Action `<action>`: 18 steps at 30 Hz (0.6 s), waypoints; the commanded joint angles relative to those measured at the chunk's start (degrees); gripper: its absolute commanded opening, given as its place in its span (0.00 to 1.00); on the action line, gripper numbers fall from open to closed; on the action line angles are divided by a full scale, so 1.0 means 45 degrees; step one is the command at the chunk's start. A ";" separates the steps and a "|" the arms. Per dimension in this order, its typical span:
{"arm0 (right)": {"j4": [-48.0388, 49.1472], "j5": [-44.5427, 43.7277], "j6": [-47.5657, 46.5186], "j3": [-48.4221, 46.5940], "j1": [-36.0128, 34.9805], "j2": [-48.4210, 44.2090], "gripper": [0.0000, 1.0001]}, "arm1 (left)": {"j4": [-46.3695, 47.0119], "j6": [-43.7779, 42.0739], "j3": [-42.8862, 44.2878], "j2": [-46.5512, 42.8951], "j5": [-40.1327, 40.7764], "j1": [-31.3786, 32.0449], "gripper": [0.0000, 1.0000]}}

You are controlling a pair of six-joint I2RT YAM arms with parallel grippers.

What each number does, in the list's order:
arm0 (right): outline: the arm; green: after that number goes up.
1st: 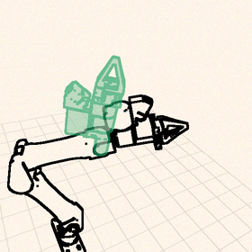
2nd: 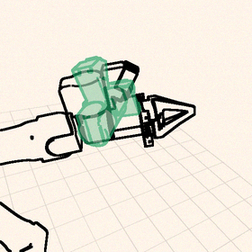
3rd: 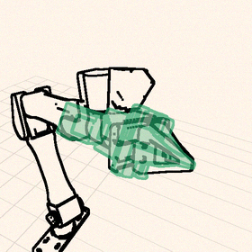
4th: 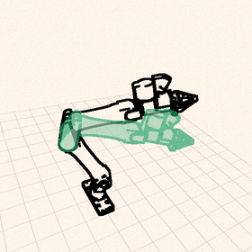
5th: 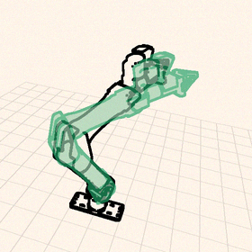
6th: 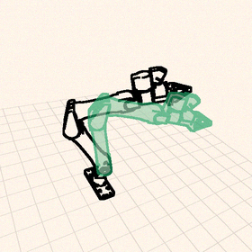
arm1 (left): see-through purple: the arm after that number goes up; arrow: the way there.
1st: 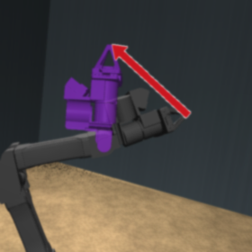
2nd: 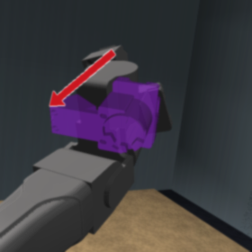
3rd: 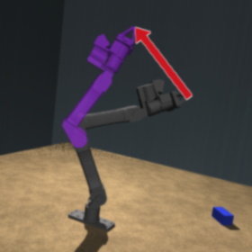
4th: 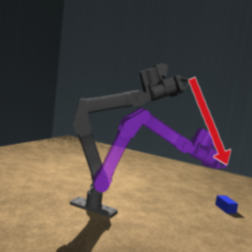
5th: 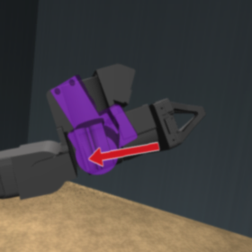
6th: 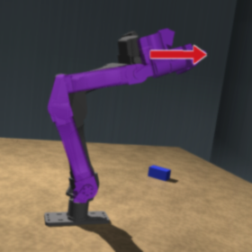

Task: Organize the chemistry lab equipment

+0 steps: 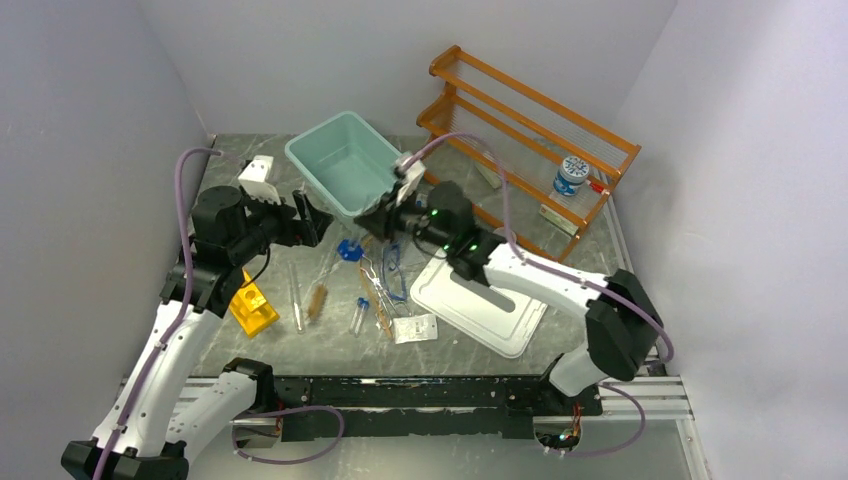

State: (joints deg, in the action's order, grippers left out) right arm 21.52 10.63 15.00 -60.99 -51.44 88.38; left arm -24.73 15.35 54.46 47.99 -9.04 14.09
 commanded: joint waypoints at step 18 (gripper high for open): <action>-0.2006 0.9260 0.2256 -0.0997 0.2896 -0.1444 0.18 | 0.2880 -0.1608 -0.0541 0.2132 -1.0680 0.1846 0.66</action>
State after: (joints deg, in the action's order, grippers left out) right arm 11.68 45.17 22.72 -63.64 -38.65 81.97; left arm -15.90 8.75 53.41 55.20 -48.51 21.06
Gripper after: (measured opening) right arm 0.287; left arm 0.753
